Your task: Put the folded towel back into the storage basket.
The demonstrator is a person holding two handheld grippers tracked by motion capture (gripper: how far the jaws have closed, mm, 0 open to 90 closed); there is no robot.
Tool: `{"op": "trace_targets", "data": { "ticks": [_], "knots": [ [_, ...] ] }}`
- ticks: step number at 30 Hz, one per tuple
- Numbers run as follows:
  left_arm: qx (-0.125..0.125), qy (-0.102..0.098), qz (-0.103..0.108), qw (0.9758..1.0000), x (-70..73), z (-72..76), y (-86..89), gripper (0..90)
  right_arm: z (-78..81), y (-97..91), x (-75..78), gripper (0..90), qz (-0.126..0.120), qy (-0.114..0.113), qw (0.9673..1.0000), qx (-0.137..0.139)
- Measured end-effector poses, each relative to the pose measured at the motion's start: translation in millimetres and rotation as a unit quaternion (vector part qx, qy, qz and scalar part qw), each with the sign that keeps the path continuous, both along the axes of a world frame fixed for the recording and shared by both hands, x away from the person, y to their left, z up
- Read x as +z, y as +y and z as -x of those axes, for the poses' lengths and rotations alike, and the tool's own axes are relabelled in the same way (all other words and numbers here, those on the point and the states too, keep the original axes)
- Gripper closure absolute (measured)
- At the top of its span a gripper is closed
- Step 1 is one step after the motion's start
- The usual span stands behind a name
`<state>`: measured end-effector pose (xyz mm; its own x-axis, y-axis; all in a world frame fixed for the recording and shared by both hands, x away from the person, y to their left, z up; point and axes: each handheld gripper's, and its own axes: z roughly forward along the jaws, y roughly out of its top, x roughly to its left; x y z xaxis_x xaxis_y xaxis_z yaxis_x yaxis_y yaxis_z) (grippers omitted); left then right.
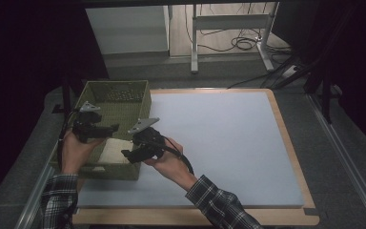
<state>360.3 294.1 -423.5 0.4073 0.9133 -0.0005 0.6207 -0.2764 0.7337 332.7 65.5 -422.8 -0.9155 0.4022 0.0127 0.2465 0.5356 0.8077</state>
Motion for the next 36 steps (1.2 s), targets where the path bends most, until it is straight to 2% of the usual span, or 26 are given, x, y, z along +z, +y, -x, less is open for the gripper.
{"op": "trace_targets", "data": {
  "ticks": [5, 11, 13, 23, 30, 36],
  "knots": [
    [-0.011, 0.000, 0.017, 0.9998, 0.1, -1.8, -9.5, 16.6, -2.5, -14.1, 0.0, 25.3, -0.002, -0.001, 1.0000, -0.002],
    [-0.019, 0.000, 0.024, 0.9995, 1.6, -2.4, -18.5, 11.9, -4.7, -32.4, -3.5, 23.2, -0.007, 0.004, 0.9999, -0.009],
    [-0.023, 0.000, 0.037, 0.9990, 2.4, -2.9, -21.2, 10.7, -5.8, -38.2, -4.6, 22.7, -0.008, 0.007, 0.9999, -0.010],
    [-0.038, 0.000, 0.060, 0.9975, 8.7, -7.4, -40.2, 5.1, -5.2, -62.3, -10.4, 20.1, 0.009, 0.000, 0.9999, -0.009],
    [-0.054, 0.001, 0.057, 0.9969, 11.4, -9.9, -62.5, 3.2, -4.1, -79.4, -15.9, 18.8, 0.024, -0.010, 0.9996, -0.014],
    [-0.063, -0.002, 0.055, 0.9965, 13.3, -12.0, -78.0, 2.1, -6.1, -97.7, -21.1, 17.5, 0.023, -0.002, 0.9995, -0.022]
  ]
}}
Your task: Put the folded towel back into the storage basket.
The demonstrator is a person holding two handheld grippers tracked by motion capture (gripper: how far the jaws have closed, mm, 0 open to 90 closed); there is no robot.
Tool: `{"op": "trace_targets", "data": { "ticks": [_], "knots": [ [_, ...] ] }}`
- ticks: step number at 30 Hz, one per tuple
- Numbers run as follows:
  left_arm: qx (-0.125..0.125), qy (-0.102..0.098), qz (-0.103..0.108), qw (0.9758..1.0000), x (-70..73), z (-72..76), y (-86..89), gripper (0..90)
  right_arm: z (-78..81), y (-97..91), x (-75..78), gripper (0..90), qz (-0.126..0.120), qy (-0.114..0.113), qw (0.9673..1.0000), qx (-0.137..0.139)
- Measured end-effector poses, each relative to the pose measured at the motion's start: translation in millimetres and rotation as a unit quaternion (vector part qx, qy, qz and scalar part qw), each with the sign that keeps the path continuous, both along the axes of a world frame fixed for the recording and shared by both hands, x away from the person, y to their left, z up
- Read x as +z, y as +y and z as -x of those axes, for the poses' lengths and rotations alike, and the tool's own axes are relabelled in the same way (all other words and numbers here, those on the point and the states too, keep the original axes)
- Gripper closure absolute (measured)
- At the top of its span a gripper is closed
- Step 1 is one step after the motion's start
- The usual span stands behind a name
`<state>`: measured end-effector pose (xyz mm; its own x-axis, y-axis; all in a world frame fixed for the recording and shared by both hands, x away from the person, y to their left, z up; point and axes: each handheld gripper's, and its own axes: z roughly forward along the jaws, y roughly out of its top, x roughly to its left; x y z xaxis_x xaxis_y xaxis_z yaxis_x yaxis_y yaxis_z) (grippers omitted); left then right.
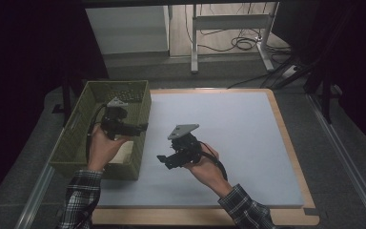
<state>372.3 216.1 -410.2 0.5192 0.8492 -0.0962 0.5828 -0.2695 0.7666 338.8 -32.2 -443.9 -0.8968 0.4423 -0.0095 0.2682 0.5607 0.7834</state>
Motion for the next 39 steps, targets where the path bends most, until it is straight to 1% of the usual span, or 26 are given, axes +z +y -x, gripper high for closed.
{"op": "trace_targets", "data": {
  "ticks": [7, 15, 19, 26, 28, 30, 32, 33, 39],
  "knots": [
    [-0.013, -0.012, 0.007, 0.9998, 5.6, -0.8, -19.5, 1.5, -1.0, -20.7, -2.5, 14.6, -0.008, 0.003, 0.9999, -0.005],
    [-0.032, -0.017, 0.009, 0.9993, 3.6, -0.8, -43.4, 1.1, -1.9, -45.0, -6.3, 12.7, -0.008, 0.008, 0.9998, -0.014],
    [-0.039, -0.017, 0.012, 0.9990, 0.8, 0.2, -53.9, 1.1, -2.7, -58.4, -6.7, 12.4, -0.012, 0.011, 0.9996, -0.023],
    [-0.056, -0.018, 0.004, 0.9983, -6.8, 4.9, -74.2, 1.0, -3.3, -81.4, -8.5, 12.3, -0.015, 0.012, 0.9992, -0.036],
    [-0.061, -0.016, 0.000, 0.9980, -9.1, 6.6, -79.4, 1.0, -3.6, -88.4, -9.7, 12.3, -0.014, 0.013, 0.9990, -0.040],
    [-0.064, -0.015, 0.003, 0.9978, -12.3, 8.2, -85.4, 1.0, -3.8, -95.2, -11.1, 12.2, -0.012, 0.016, 0.9987, -0.046],
    [-0.070, -0.015, 0.002, 0.9975, -15.2, 9.6, -91.3, 0.9, -4.0, -101.9, -12.7, 12.3, -0.008, 0.014, 0.9986, -0.050],
    [-0.072, -0.016, 0.005, 0.9973, -16.3, 10.2, -93.7, 0.9, -3.9, -106.2, -13.4, 12.3, -0.005, 0.013, 0.9985, -0.053],
    [-0.085, -0.013, 0.009, 0.9963, -22.3, 14.1, -106.0, 0.9, -2.1, -127.0, -15.5, 12.2, 0.000, 0.008, 0.9977, -0.068]
  ]
}}
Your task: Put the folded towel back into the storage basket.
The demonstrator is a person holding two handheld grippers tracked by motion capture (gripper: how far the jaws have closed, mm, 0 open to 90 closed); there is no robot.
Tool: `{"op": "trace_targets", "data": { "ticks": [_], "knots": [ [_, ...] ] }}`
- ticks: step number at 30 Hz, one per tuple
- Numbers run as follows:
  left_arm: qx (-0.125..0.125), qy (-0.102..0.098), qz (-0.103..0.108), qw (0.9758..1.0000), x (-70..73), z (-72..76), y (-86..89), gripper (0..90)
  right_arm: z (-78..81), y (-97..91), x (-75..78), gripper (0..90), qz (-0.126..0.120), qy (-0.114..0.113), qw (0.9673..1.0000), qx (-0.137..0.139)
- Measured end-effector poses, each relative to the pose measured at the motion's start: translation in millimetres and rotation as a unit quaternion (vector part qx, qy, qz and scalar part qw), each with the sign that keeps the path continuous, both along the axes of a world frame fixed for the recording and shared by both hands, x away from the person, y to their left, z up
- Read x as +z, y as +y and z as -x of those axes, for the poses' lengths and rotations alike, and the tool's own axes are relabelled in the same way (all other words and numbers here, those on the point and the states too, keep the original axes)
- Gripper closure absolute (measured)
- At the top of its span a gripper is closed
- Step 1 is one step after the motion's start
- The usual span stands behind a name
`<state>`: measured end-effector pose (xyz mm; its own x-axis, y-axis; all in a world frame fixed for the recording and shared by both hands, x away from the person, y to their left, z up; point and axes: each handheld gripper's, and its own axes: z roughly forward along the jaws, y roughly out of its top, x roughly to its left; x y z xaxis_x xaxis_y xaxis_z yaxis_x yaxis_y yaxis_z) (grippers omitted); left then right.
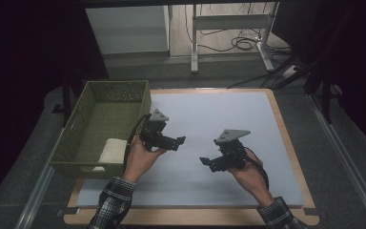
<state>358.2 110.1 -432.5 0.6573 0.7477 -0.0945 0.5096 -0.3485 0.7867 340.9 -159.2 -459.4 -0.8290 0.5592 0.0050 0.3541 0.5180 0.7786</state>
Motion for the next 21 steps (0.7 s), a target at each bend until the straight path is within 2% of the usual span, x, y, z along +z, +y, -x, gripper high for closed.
{"op": "trace_targets", "data": {
  "ticks": [11, 21],
  "knots": [
    [-0.018, -0.006, 0.003, 0.9998, -10.2, 19.6, -16.1, 0.9, 2.7, -37.9, -4.5, 10.9, 0.007, 0.004, 0.9998, -0.020],
    [-0.028, -0.013, 0.001, 0.9995, -22.5, 40.9, -18.8, 0.9, 14.5, -70.0, -5.3, 10.3, 0.012, -0.004, 0.9992, -0.037]
  ]
}}
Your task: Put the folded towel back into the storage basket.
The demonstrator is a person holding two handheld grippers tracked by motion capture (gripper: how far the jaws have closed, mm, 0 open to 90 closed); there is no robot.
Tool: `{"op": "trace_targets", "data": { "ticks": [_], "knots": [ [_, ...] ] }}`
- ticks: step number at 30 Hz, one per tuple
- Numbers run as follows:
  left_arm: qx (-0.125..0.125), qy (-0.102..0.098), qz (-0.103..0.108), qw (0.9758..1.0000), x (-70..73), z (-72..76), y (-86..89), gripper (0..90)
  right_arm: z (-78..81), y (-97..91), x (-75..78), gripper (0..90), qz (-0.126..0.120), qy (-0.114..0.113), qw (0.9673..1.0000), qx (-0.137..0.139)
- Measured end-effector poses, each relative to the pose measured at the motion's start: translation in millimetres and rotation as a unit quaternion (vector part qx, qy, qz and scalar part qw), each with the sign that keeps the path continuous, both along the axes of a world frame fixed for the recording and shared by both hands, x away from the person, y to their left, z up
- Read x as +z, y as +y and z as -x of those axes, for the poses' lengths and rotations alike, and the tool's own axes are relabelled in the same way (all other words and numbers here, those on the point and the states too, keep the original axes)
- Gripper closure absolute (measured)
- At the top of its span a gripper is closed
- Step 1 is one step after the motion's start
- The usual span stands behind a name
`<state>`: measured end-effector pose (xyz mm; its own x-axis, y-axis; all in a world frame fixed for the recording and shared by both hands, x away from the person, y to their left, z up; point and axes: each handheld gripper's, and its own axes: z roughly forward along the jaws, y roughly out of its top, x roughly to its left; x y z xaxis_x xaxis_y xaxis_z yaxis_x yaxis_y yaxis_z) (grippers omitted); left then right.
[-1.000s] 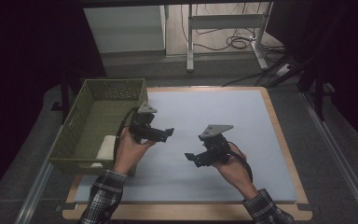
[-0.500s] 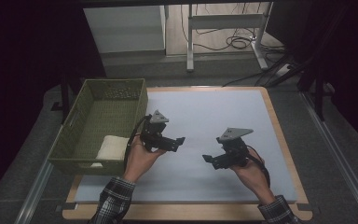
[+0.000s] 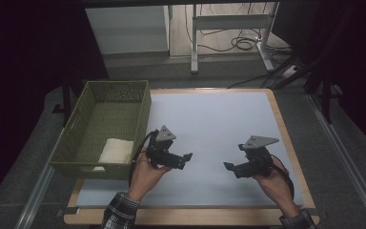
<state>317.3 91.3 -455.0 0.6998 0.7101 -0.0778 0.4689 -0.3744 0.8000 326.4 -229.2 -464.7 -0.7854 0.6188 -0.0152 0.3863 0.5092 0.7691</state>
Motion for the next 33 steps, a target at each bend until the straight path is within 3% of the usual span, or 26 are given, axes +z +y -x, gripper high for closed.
{"op": "trace_targets", "data": {
  "ticks": [11, 20, 27, 33],
  "knots": [
    [0.003, 0.006, -0.014, 0.9999, -30.4, 20.0, 2.8, 1.2, 11.6, -23.9, -14.1, 10.1, 0.002, 0.002, 0.9998, -0.017],
    [0.002, 0.007, -0.022, 0.9997, -48.4, 33.6, 4.6, 1.3, 18.3, -28.9, -33.0, 8.0, 0.009, 0.009, 0.9998, -0.018],
    [-0.002, 0.020, -0.025, 0.9995, -65.5, 37.3, 6.4, 1.2, 22.3, -30.0, -48.7, 4.9, 0.013, 0.018, 0.9997, -0.015],
    [-0.005, 0.035, -0.048, 0.9982, -82.1, 36.4, 5.5, 0.2, 22.6, -28.0, -63.3, 2.6, 0.024, 0.032, 0.9991, -0.010]
  ]
}}
